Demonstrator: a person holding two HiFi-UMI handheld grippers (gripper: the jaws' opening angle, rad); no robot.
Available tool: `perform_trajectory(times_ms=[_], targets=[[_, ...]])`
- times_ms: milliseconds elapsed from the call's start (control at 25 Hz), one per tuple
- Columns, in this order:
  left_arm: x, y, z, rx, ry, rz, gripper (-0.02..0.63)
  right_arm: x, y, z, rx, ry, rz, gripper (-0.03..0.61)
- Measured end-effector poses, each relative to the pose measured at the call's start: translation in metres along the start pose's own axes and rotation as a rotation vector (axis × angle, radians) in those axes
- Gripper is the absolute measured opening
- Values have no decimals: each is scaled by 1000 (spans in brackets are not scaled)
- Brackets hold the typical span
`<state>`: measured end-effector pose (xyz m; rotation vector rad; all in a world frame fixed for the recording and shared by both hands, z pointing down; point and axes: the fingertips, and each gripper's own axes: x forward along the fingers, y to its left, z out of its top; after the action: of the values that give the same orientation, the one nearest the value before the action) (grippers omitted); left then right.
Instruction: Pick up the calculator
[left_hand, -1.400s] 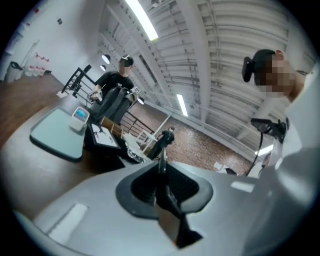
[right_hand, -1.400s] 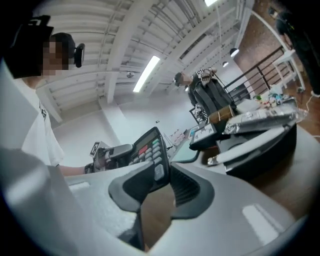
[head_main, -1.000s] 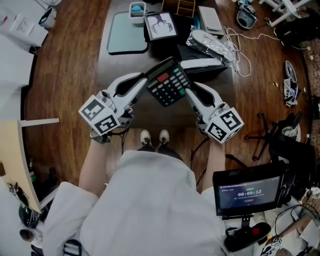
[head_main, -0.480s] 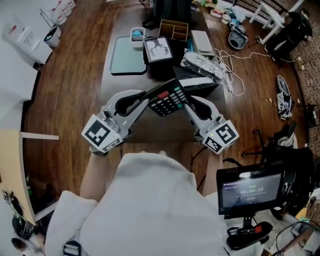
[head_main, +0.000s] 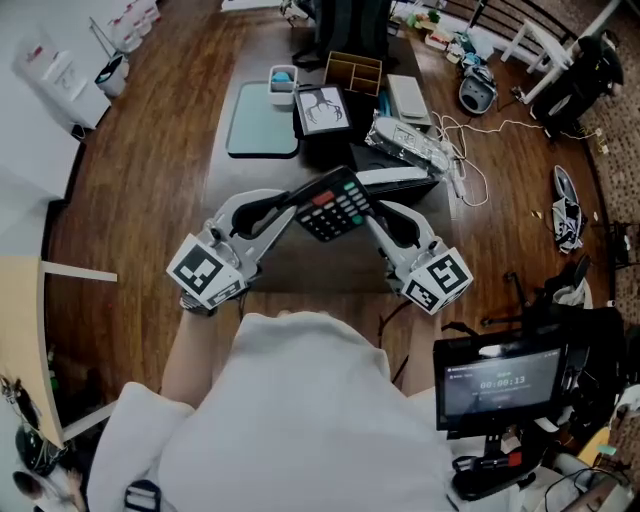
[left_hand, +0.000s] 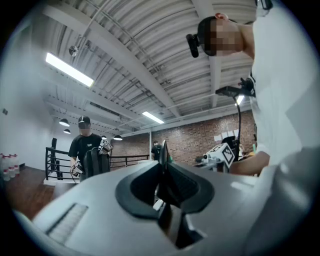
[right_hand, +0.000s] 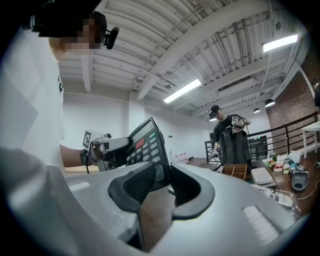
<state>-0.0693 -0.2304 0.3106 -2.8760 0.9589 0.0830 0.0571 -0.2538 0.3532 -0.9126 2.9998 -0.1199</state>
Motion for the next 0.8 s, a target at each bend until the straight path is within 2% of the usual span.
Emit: perform_trajectory(times_ms=[240, 520, 800], targets=[[-11, -1, 3, -13, 4, 3, 58, 3, 11, 3, 14, 3, -1, 104], [-43, -9, -3, -75, 10, -33, 58, 0, 45, -5, 50, 36, -27, 104], [-52, -34, -34, -136, 20, -132, 58, -29, 72, -43, 123, 97, -132, 103]])
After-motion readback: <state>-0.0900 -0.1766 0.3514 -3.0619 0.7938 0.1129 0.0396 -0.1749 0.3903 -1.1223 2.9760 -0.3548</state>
